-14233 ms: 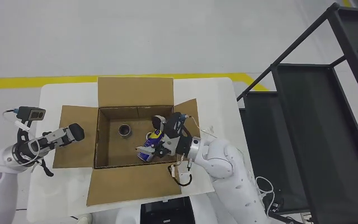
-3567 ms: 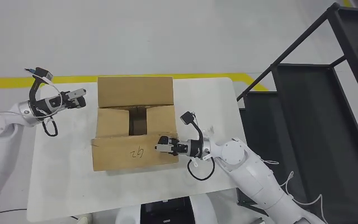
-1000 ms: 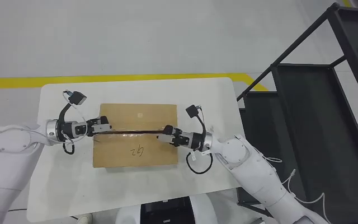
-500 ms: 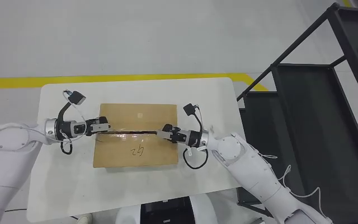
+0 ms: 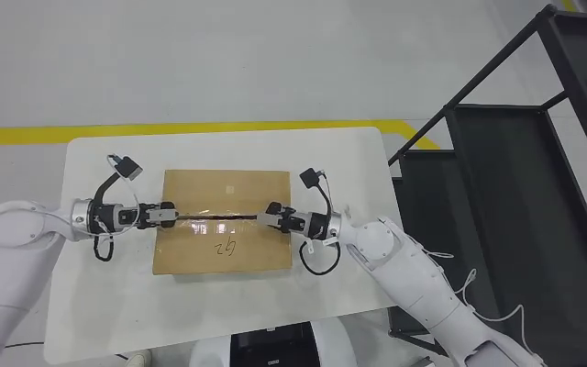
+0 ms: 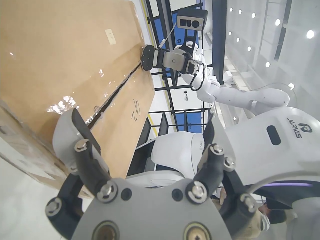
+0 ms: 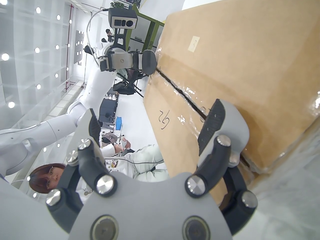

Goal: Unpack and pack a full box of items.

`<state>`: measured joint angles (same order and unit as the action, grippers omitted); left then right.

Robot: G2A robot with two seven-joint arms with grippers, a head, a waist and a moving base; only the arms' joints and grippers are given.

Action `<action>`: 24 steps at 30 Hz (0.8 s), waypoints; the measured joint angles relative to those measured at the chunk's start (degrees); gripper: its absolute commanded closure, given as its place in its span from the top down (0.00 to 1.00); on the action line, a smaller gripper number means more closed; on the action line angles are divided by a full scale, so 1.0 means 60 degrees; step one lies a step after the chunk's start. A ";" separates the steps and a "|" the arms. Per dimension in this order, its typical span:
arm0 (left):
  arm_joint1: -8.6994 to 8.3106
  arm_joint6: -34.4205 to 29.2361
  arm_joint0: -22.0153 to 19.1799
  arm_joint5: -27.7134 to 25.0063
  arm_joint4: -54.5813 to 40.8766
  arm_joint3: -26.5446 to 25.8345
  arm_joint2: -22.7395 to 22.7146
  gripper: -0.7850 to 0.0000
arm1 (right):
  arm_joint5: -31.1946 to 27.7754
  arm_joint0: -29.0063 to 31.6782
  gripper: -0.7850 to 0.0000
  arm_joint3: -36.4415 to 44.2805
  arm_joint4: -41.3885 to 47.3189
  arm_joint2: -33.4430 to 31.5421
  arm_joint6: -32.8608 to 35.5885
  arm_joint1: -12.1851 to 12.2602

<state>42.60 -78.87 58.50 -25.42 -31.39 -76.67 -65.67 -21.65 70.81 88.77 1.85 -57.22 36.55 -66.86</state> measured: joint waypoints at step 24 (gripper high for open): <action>-0.0027 0.0077 0.0239 -0.0074 -0.0323 0.0378 -0.0148 1.00 | -0.0545 0.1138 1.00 0.1802 0.1881 -0.1813 0.1471 0.0400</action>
<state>42.43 -78.41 59.94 -25.87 -33.33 -74.41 -66.56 -24.91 77.64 99.58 13.14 -68.10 45.38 -64.46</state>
